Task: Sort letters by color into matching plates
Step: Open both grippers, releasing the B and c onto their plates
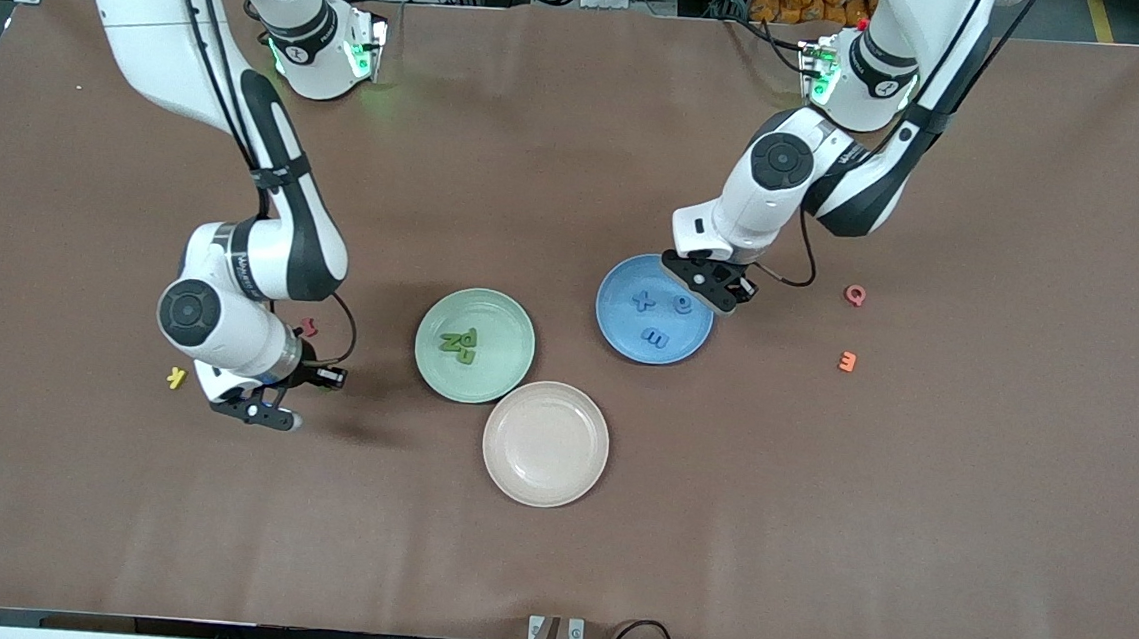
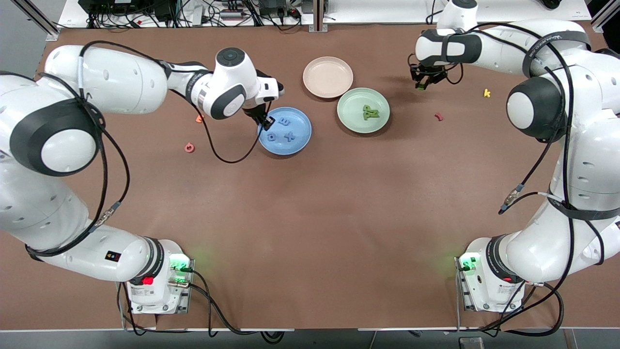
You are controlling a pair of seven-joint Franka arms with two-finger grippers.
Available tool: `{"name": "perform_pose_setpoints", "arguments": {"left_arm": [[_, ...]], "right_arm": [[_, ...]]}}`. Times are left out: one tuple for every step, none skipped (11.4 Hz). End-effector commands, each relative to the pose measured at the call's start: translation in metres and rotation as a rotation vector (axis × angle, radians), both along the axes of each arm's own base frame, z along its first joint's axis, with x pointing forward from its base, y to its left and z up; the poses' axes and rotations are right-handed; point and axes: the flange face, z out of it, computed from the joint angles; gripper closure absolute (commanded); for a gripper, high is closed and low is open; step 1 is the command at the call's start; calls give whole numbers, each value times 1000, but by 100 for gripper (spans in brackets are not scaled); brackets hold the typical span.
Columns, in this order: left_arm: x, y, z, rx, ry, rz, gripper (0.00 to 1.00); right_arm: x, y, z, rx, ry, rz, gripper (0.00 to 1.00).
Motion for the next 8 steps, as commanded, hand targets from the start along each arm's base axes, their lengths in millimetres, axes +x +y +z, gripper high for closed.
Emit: {"name": "perform_pose_setpoints", "arguments": {"left_arm": [[10, -25, -3, -22, 15, 67, 100], [12, -31, -4, -28, 15, 72, 100], [14, -37, -7, -31, 17, 84, 100], [10, -44, -11, -31, 23, 92, 100], [9, -50, -11, -35, 23, 98, 100], [7, -56, -15, -34, 27, 102, 100], [7, -59, -17, -34, 28, 108, 100], [6, -62, -20, -32, 32, 104, 100]], "right_arm": [[-3, 41, 18, 0, 38, 76, 89], [-6, 54, 20, 1, 43, 95, 89], [-7, 66, 25, 3, 51, 112, 89], [-9, 77, 29, 3, 62, 128, 89], [-12, 93, 32, 4, 67, 152, 89], [-16, 103, 33, 5, 70, 167, 89], [-18, 113, 35, 7, 67, 182, 89], [-21, 123, 35, 10, 66, 196, 89]]}}
